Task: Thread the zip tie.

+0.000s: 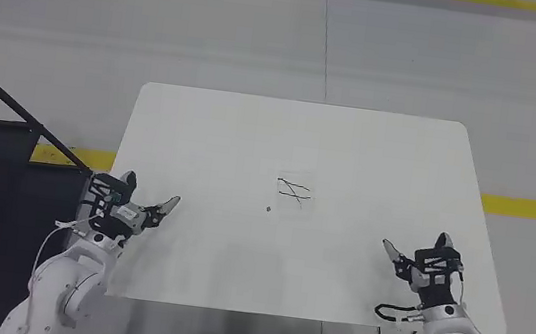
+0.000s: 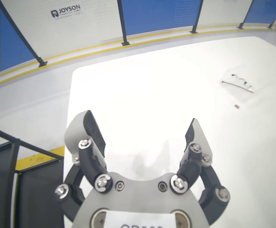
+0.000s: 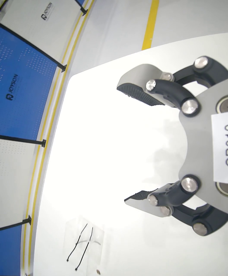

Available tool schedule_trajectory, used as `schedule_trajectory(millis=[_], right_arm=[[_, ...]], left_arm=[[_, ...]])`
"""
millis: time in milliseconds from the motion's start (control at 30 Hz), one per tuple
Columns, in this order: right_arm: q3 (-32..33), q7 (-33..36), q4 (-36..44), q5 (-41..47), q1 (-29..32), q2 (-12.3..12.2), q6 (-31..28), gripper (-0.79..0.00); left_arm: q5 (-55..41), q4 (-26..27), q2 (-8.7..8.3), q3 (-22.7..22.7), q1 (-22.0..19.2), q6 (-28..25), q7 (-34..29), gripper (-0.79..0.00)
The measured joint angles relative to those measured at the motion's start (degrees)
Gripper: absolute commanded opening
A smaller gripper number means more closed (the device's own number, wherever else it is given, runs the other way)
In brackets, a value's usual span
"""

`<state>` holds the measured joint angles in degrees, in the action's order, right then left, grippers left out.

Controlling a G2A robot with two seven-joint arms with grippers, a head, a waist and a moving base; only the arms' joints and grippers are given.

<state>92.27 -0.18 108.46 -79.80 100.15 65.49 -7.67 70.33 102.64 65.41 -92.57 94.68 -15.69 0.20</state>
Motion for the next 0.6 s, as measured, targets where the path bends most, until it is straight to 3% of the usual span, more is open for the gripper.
schedule_trajectory(millis=[233, 400, 467, 600], right_arm=[[0.34, -1.41, 4.24, -2.55, -0.41, -0.62, -9.69, 0.0], [-0.11, -6.82, 4.32, -5.23, -3.08, -1.44, -22.74, 0.0], [-0.04, -8.14, 4.19, -5.5, -3.48, -1.52, -23.92, 0.0], [0.05, -8.26, 4.07, -5.37, -3.41, -1.51, -23.6, 0.0]], left_arm=[[-3.89, -2.09, -0.68, -0.47, -3.93, -13.49, -0.97, 0.0], [-3.72, -2.22, -1.15, 0.56, -5.97, -21.66, -1.6, 0.0], [-2.5, -1.5, -1.35, 0.8, -6.31, -24.04, -3.85, 0.0], [-2.01, -1.48, -1.37, 0.78, -6.29, -23.83, -3.46, 0.0]])
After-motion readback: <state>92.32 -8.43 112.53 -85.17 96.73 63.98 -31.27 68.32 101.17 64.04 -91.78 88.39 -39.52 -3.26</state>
